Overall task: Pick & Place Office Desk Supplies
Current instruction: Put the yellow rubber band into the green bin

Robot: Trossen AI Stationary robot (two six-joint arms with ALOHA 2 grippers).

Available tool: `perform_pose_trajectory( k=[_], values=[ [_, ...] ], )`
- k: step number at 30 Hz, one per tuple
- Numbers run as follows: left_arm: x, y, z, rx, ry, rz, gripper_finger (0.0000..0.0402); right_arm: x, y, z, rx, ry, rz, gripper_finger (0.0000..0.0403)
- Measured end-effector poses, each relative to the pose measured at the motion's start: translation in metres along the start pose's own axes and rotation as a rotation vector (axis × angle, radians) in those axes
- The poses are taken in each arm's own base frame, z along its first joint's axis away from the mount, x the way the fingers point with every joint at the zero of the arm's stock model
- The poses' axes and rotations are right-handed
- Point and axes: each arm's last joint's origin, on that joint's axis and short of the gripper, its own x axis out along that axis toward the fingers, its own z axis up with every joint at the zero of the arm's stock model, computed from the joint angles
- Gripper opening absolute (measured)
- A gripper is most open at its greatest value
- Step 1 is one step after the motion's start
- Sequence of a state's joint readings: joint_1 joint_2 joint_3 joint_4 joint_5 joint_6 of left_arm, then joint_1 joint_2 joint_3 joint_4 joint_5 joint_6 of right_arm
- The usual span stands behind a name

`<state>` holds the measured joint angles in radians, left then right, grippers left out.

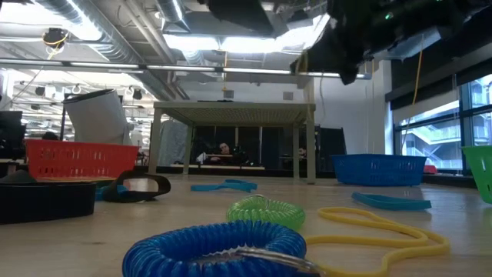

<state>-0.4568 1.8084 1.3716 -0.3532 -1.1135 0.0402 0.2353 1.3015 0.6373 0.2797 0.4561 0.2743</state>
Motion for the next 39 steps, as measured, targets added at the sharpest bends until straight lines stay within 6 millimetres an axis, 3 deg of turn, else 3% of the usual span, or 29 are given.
perform_pose_trajectory(
  k=[4,10,15,21,27,32,39],
  values=[
    [0.0,0.0,-0.003,0.03,0.018,0.013,0.0115,-0.021,0.002,0.007,0.119,0.032,0.083,0.0],
    [0.002,0.001,-0.007,0.006,0.041,0.013,0.0107,-0.051,0.022,0.012,0.186,0.14,0.491,0.0],
    [0.002,0.002,-0.007,-0.009,0.042,0.014,0.0104,-0.069,0.038,-0.001,0.228,0.343,0.692,0.0],
    [0.002,0.001,-0.007,-0.009,0.042,0.012,0.0104,-0.084,0.035,-0.036,0.354,0.744,0.476,0.0],
    [0.002,0.001,-0.007,-0.009,0.042,0.012,0.0104,-0.102,0.025,-0.06,0.3,0.975,0.248,0.0],
    [0.002,0.001,-0.007,-0.009,0.042,0.012,0.0104,-0.11,0.021,-0.068,0.346,1.072,0.133,0.0008],
    [0.002,0.001,-0.007,-0.009,0.042,0.012,0.0104,-0.114,0.024,-0.069,0.378,1.1,0.131,0.0016]
  ],
)
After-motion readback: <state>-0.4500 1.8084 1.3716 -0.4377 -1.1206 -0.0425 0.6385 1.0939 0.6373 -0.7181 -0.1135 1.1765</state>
